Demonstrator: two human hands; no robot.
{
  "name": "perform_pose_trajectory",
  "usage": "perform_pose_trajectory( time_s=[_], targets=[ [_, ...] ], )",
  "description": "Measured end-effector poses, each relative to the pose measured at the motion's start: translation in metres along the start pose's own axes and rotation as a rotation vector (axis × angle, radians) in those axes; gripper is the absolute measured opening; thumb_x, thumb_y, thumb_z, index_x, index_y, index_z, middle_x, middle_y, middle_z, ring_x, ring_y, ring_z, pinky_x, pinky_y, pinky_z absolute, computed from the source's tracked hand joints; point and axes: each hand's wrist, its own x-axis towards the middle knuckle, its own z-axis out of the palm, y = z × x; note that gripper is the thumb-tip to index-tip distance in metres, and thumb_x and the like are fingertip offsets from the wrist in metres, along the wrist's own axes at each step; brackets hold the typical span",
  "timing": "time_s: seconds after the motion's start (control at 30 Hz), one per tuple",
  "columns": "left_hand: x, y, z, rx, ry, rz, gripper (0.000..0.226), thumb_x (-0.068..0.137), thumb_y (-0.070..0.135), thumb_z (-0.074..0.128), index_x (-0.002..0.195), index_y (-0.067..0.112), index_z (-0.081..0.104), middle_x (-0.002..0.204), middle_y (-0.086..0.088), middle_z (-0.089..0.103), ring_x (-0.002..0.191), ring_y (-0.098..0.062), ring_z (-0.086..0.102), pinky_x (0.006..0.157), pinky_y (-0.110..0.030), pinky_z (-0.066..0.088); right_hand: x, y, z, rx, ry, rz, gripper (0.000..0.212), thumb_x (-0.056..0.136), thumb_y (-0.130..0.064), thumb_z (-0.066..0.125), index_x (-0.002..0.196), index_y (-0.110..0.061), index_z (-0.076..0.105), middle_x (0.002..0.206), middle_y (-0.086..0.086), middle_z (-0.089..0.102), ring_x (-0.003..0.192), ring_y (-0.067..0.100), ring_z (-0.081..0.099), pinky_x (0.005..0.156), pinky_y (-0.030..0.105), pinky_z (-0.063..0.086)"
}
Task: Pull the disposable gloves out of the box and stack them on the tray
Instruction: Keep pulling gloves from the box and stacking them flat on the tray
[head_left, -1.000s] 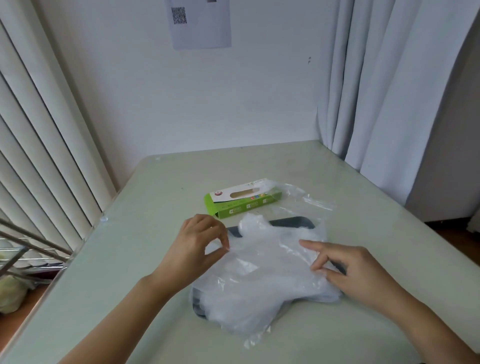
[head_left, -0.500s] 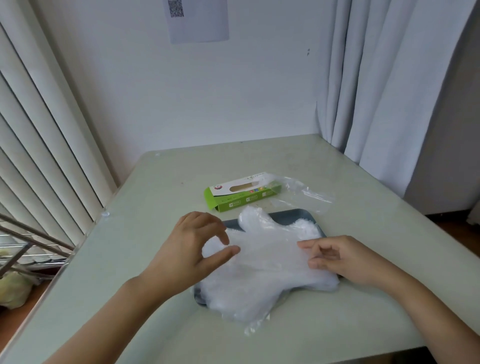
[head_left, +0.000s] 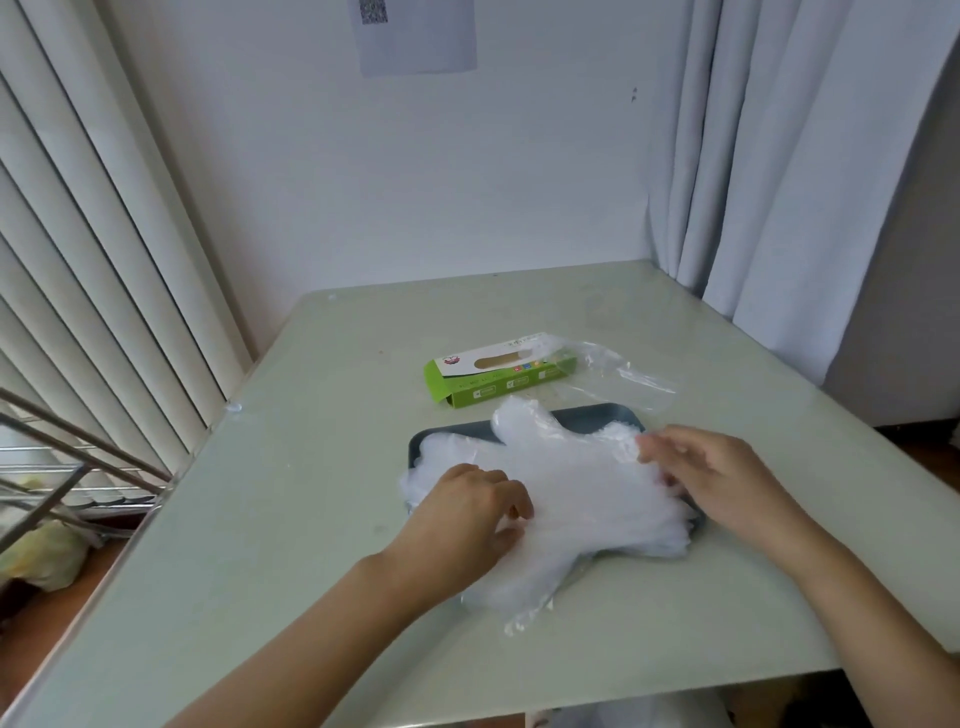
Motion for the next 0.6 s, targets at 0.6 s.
perform_pose_trajectory(
  time_s=[0.6],
  targets=[
    [-0.016, 0.009, -0.009, -0.089, -0.090, 0.098, 0.026, 0.091, 0.031, 0.059, 0.113, 0.023, 0.069, 0.111, 0.006, 0.066, 0.098, -0.010, 0.061, 0.086, -0.014, 0.040, 0.007, -0.034, 0.056, -0.378, -0.597, -0.294, 0.031, 0.098, -0.026, 0.051, 0.126, -0.033, 0.061, 0.137, -0.020, 0.052, 0.127, -0.006, 0.043, 0.108, 0.014, 0.031]
  ],
)
